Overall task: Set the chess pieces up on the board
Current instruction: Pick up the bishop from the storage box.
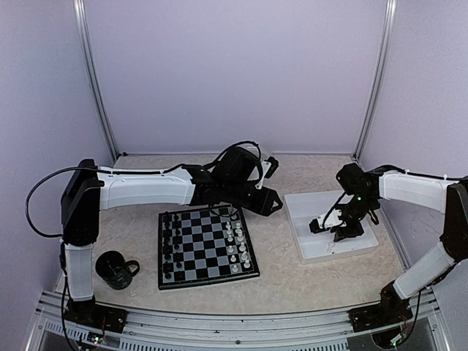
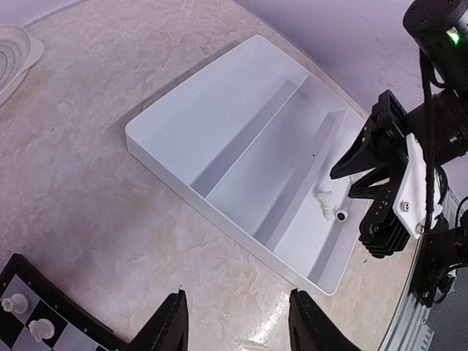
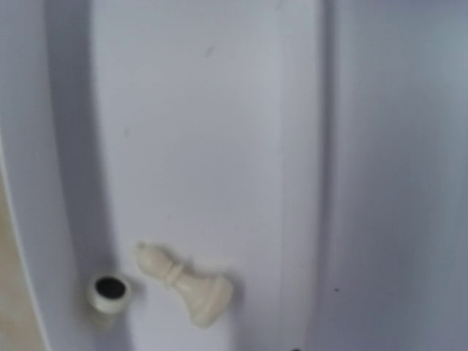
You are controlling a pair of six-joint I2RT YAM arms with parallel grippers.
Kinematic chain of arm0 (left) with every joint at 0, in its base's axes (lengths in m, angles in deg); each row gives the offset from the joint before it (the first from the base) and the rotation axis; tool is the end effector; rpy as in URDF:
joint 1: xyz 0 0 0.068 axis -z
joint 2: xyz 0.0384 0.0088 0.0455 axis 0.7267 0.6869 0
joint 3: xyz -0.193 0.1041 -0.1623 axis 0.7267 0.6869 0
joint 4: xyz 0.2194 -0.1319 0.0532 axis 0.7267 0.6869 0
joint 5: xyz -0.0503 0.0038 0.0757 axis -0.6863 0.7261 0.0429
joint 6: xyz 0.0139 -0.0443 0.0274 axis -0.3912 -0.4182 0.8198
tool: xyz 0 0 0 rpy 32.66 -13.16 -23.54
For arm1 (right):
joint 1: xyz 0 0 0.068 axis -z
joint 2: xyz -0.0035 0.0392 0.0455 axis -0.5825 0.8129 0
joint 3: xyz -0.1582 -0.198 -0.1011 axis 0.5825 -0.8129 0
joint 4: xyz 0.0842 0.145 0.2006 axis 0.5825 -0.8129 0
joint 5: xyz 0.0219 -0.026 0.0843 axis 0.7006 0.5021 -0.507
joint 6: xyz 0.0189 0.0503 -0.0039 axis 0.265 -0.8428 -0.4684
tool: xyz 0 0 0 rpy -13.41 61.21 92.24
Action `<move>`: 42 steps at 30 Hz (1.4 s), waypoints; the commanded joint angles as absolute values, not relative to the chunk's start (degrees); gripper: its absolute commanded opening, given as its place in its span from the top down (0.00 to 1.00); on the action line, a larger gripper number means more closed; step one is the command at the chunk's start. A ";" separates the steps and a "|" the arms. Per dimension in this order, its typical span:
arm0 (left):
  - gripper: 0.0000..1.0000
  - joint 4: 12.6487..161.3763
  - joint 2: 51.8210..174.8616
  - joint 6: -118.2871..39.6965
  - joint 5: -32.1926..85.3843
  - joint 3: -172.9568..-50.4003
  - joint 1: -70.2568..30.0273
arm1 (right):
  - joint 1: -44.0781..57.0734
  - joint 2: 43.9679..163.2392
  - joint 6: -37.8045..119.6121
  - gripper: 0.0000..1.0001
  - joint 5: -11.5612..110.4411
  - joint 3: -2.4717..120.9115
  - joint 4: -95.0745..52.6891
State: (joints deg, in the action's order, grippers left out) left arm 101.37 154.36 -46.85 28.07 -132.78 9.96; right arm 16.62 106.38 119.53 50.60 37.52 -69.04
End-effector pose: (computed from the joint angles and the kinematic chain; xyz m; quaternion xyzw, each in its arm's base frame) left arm 0.2585 -0.3991 0.2454 0.3104 0.8314 -0.3225 0.3292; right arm 0.2408 0.0873 0.1987 -0.7113 0.6933 0.0054 0.1157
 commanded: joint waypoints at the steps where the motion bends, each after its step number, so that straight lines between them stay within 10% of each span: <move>1: 0.52 98.09 150.64 -48.37 29.19 -129.46 9.84 | 16.65 108.80 130.87 0.67 52.63 37.99 -71.73; 30: 0.52 96.19 150.13 -49.50 29.33 -126.98 10.16 | 13.12 113.43 129.68 0.73 58.02 30.89 -65.00; 42: 0.53 96.55 151.80 -48.46 27.90 -128.67 9.90 | 18.64 114.28 119.89 0.85 41.12 43.38 -74.15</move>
